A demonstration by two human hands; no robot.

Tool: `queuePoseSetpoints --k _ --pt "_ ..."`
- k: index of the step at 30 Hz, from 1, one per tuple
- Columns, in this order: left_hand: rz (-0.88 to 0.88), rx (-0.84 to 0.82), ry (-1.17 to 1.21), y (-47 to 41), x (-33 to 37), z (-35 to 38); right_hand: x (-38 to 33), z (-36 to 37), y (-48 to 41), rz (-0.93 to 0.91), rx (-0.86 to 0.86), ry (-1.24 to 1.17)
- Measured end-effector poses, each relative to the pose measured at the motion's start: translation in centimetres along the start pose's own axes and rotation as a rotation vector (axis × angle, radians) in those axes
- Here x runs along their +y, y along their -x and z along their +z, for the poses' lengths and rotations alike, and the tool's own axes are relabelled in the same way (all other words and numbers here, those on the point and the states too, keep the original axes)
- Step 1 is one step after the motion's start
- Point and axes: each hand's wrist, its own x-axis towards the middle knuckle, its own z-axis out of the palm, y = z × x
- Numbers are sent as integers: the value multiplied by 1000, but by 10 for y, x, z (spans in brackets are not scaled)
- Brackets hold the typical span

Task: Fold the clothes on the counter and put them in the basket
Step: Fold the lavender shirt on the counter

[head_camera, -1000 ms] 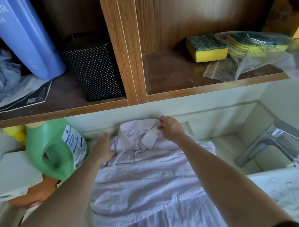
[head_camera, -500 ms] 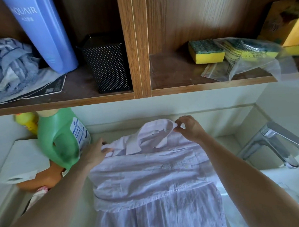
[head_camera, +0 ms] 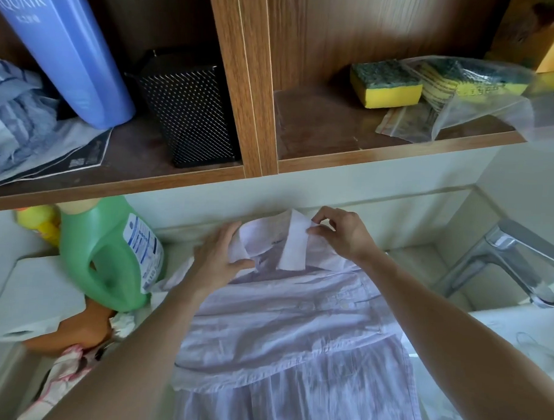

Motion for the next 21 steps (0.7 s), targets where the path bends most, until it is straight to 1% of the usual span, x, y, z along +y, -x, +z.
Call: queuePoseSetpoints --k 1,4,6,8,9,12,14,17,18,19,21 --pt "-33 13 1 -8 10 4 -2 -2 1 -6 -10 9" --pt "-203 1 -124 -26 32 8 -6 -4 5 -22 10 13" --pt "-243 20 -100 -30 35 5 -4 -2 8 -41 15 108" --pt "-264 29 -81 -31 33 -3 -4 -2 9 32 17 158" --pt "-270 28 -88 -29 33 -8 -5 -2 9 76 25 135" --pt "-267 46 -94 -17 38 -28 -13 1 10 126 33 -53" --pt "-225 72 8 -1 44 -41 -23 0 16 185 25 -198" --pt "-142 60 287 35 54 -60 -32 -2 35 357 69 -534" --pt "-134 48 356 47 57 -63 -33 -3 42 401 95 -610" --pt "-151 51 414 59 59 -65 -35 -4 50 440 120 -611" --pt "-224 138 547 80 64 -60 -39 -2 73 472 187 -549"
